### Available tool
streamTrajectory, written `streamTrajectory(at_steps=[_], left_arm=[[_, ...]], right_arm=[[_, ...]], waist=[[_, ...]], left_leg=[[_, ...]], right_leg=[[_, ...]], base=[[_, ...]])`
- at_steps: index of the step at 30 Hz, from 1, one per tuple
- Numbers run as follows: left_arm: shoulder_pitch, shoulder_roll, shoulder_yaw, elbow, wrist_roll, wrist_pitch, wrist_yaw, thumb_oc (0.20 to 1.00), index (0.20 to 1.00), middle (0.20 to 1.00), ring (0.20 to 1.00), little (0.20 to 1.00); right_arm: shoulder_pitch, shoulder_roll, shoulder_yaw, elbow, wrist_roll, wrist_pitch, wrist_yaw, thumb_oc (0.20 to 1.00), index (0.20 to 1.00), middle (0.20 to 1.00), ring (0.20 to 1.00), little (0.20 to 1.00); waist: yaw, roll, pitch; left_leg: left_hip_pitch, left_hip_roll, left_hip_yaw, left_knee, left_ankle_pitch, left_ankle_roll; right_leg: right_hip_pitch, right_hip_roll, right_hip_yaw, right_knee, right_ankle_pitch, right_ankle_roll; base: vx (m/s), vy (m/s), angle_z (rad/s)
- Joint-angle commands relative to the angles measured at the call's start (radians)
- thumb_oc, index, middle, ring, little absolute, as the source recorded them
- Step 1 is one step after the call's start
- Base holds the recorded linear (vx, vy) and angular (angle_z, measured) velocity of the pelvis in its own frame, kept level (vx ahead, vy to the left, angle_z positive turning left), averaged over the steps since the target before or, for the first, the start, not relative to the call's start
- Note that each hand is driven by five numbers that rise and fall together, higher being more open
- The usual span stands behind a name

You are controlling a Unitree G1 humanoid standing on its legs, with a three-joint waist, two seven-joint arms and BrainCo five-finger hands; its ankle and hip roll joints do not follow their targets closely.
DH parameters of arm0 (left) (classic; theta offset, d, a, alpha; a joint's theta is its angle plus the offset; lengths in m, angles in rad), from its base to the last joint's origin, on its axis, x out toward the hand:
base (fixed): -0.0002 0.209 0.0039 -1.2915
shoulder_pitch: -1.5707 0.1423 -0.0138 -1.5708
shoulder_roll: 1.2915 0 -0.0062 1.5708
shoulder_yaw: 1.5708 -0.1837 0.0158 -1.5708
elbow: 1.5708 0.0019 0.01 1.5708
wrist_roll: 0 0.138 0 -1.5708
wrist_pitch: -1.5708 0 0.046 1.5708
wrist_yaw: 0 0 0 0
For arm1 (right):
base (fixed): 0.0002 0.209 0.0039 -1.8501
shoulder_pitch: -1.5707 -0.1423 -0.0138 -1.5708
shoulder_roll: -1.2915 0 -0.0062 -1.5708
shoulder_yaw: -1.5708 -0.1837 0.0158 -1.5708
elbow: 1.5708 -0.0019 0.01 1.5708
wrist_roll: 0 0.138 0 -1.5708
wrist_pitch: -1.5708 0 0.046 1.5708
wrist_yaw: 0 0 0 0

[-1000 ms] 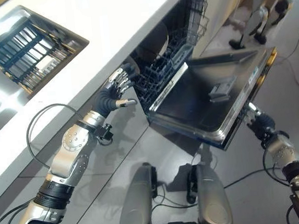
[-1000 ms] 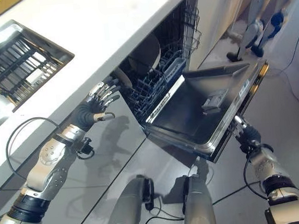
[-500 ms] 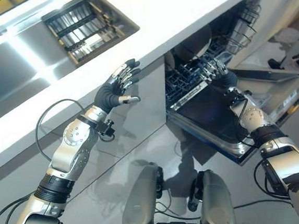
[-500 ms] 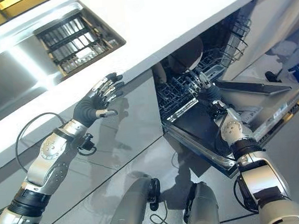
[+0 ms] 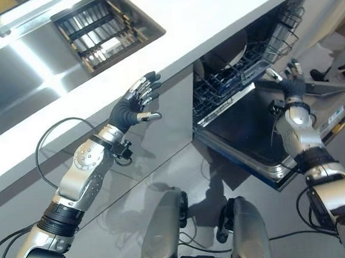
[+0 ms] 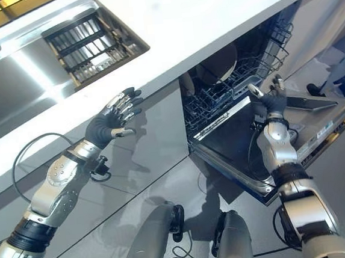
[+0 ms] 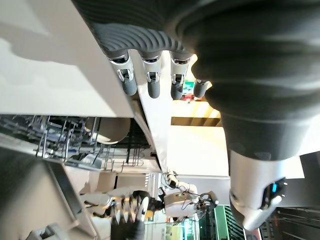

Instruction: Pick up plates and place into dishwasher.

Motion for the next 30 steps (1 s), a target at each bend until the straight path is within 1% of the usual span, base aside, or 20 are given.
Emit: streamTrajectory(at_steps=[1,2,3,4,5,6,7,10,12,15,18,19,20,21,22,23,25,27,29,30], left_arm=[[0.071,-0.068,-0.008,-0.065,0.053,-0.095,0.036,1.0,1.0,1.0,1.0,1.0],[0.072,-0.069,-0.011,-0.065,0.052,-0.1,0.037,1.0,1.0,1.0,1.0,1.0],[0.071,-0.065,-0.021,-0.066,0.049,-0.108,0.042,1.0,1.0,1.0,1.0,1.0],[0.068,-0.066,-0.027,-0.064,0.049,-0.112,0.043,1.0,1.0,1.0,1.0,1.0],[0.062,-0.063,-0.038,-0.063,0.046,-0.118,0.046,1.0,1.0,1.0,1.0,1.0],[0.059,-0.062,-0.041,-0.062,0.045,-0.119,0.047,1.0,1.0,1.0,1.0,1.0],[0.043,-0.053,-0.056,-0.062,0.035,-0.124,0.052,1.0,1.0,1.0,1.0,1.0],[0.013,-0.042,-0.07,-0.075,0.023,-0.111,0.065,1.0,1.0,1.0,1.0,1.0],[-0.002,-0.034,-0.071,-0.08,0.013,-0.096,0.067,1.0,1.0,1.0,1.0,1.0],[-0.009,-0.035,-0.06,-0.089,0.014,-0.072,0.069,1.0,1.0,1.0,1.0,1.0],[-0.008,-0.045,-0.048,-0.097,0.021,-0.049,0.063,1.0,1.0,1.0,1.0,1.0],[-0.009,-0.048,-0.045,-0.103,0.024,-0.039,0.062,1.0,1.0,1.0,1.0,1.0],[-0.009,-0.047,-0.042,-0.104,0.023,-0.036,0.057,1.0,1.0,1.0,1.0,1.0],[-0.007,-0.053,-0.036,-0.109,0.028,-0.027,0.048,1.0,1.0,1.0,1.0,1.0],[-0.008,-0.05,-0.032,-0.115,0.024,-0.018,0.046,1.0,1.0,1.0,1.0,1.0],[-0.008,-0.049,-0.028,-0.117,0.022,-0.012,0.041,1.0,1.0,1.0,1.0,1.0],[-0.004,-0.044,-0.011,-0.113,0.014,-0.003,0.018,1.0,1.0,1.0,1.0,1.0],[0.015,-0.039,0.012,-0.109,0.008,-0.008,-0.014,1.0,1.0,1.0,1.0,1.0],[0.028,-0.04,0.029,-0.096,0.005,-0.013,-0.041,1.0,1.0,1.0,1.0,1.0],[0.036,-0.037,0.042,-0.094,0.001,-0.011,-0.057,1.0,1.0,1.0,1.0,1.0]], right_arm=[[0.087,-0.019,-0.05,-0.022,-0.212,0.025,-0.343,1.0,1.0,1.0,1.0,1.0],[0.104,-0.023,-0.069,0.006,-0.253,0.029,-0.397,1.0,1.0,1.0,1.0,1.0],[0.114,-0.03,-0.082,0.037,-0.269,0.059,-0.46,1.0,1.0,1.0,1.0,1.0],[0.118,-0.032,-0.089,0.058,-0.267,0.066,-0.479,1.0,1.0,1.0,1.0,1.0],[0.119,-0.038,-0.1,0.105,-0.253,0.093,-0.523,1.0,1.0,1.0,1.0,1.0],[0.117,-0.04,-0.103,0.119,-0.242,0.098,-0.526,1.0,1.0,1.0,1.0,1.0],[0.113,-0.04,-0.117,0.203,-0.179,0.093,-0.48,1.0,1.0,1.0,1.0,1.0],[0.092,-0.045,-0.119,0.343,-0.037,0.078,-0.336,1.0,1.0,1.0,1.0,1.0],[0.076,-0.046,-0.11,0.444,0.112,0.077,-0.143,1.0,1.0,1.0,1.0,1.0],[0.057,-0.022,-0.084,0.496,0.308,0.078,0.094,1.0,1.0,1.0,1.0,1.0],[0.042,0.017,-0.068,0.527,0.461,0.081,0.332,1.0,1.0,1.0,1.0,1.0],[0.032,0.03,-0.053,0.527,0.535,0.1,0.427,1.0,1.0,1.0,1.0,1.0],[0.023,0.032,-0.043,0.532,0.573,0.113,0.487,1.0,1.0,1.0,1.0,1.0],[0.014,0.041,-0.033,0.535,0.631,0.13,0.598,1.0,1.0,1.0,1.0,1.0],[0.003,0.045,-0.026,0.537,0.682,0.139,0.679,1.0,1.0,1.0,1.0,1.0],[-0.002,0.048,-0.025,0.539,0.697,0.139,0.722,1.0,1.0,1.0,1.0,1.0],[-0.022,0.058,-0.006,0.5,0.819,0.172,0.944,1.0,1.0,1.0,1.0,1.0],[-0.026,0.067,0.002,0.419,0.922,0.199,1.109,1.0,1.0,1.0,1.0,1.0],[-0.027,0.081,0.016,0.328,0.995,0.193,1.217,1.0,1.0,1.0,1.0,1.0],[-0.033,0.083,0.024,0.272,1.043,0.203,1.282,1.0,1.0,1.0,1.0,1.0]], waist=[[-0.034,0.012,-0.032],[-0.037,0.015,-0.03],[-0.041,0.018,-0.029],[-0.041,0.02,-0.028],[-0.042,0.023,-0.024],[-0.041,0.025,-0.024],[-0.04,0.031,-0.021],[-0.032,0.042,-0.014],[-0.022,0.049,-0.01],[-0.008,0.054,-0.006],[0.005,0.06,-0.008],[0.011,0.062,-0.006],[0.015,0.064,-0.007],[0.02,0.066,-0.006],[0.025,0.067,-0.006],[0.027,0.067,-0.007],[0.036,0.066,-0.01],[0.04,0.065,-0.012],[0.042,0.061,-0.014],[0.044,0.059,-0.016]], left_leg=[[0.094,0.016,0.024,-0.016,-0.11,0.055],[0.093,0.014,0.026,-0.017,-0.112,0.055],[0.092,0.012,0.028,-0.019,-0.112,0.056],[0.09,0.012,0.03,-0.018,-0.112,0.056],[0.084,0.011,0.033,-0.014,-0.112,0.055],[0.082,0.011,0.033,-0.012,-0.112,0.055],[0.073,0.006,0.033,-0.008,-0.112,0.056],[0.059,-0.001,0.032,-0.003,-0.108,0.055],[0.049,-0.006,0.03,0.013,-0.117,0.054],[0.044,-0.01,0.024,0.016,-0.113,0.05],[0.041,-0.017,0.015,0.011,-0.104,0.05],[0.041,-0.019,0.012,0.019,-0.112,0.049],[0.039,-0.022,0.01,0.02,-0.111,0.049],[0.037,-0.024,0.006,0.023,-0.112,0.048],[0.035,-0.025,0.005,0.026,-0.111,0.047],[0.033,-0.027,0.003,0.027,-0.112,0.047],[0.036,-0.027,0.0,0.022,-0.108,0.045],[0.037,-0.027,-0.002,0.019,-0.105,0.042],[0.038,-0.027,-0.005,0.017,-0.104,0.04],[0.038,-0.026,-0.006,0.017,-0.105,0.04]], right_leg=[[0.003,0.096,0.047,-0.106,0.137,-0.081],[0.004,0.099,0.051,-0.112,0.139,-0.08],[0.004,0.103,0.053,-0.118,0.141,-0.079],[0.003,0.103,0.053,-0.119,0.142,-0.079],[0.0,0.104,0.054,-0.119,0.143,-0.079],[-0.002,0.105,0.055,-0.118,0.144,-0.079],[-0.009,0.104,0.055,-0.115,0.143,-0.08],[-0.024,0.103,0.056,-0.106,0.141,-0.082],[-0.035,0.099,0.052,-0.085,0.127,-0.086],[-0.038,0.093,0.045,-0.075,0.121,-0.091],[-0.045,0.087,0.037,-0.068,0.122,-0.096],[-0.043,0.085,0.034,-0.058,0.113,-0.097],[-0.045,0.082,0.03,-0.055,0.111,-0.099],[-0.047,0.079,0.025,-0.048,0.108,-0.099],[-0.051,0.074,0.021,-0.041,0.106,-0.1],[-0.051,0.073,0.019,-0.04,0.105,-0.1],[-0.048,0.068,0.01,-0.04,0.104,-0.102],[-0.045,0.064,0.003,-0.042,0.105,-0.1],[-0.045,0.063,0.0,-0.041,0.105,-0.097],[-0.045,0.06,-0.002,-0.039,0.105,-0.095]], base=[[-0.01,0.031,-0.1],[-0.02,0.027,-0.12],[-0.03,0.019,-0.15],[-0.04,0.013,-0.16],[-0.03,0.004,-0.15],[-0.05,0.001,-0.11],[-0.05,-0.005,-0.08],[-0.05,-0.012,-0.02],[0.0,0.0,0.0],[0.0,-0.02,0.0],[0.0,-0.037,0.0],[0.01,-0.04,0.03],[0.01,-0.042,0.02],[0.0,-0.042,0.03],[0.01,-0.041,0.08],[0.01,-0.045,0.12],[0.02,-0.053,0.06],[0.02,-0.043,0.0],[0.02,-0.036,0.0],[0.03,-0.038,0.04]])
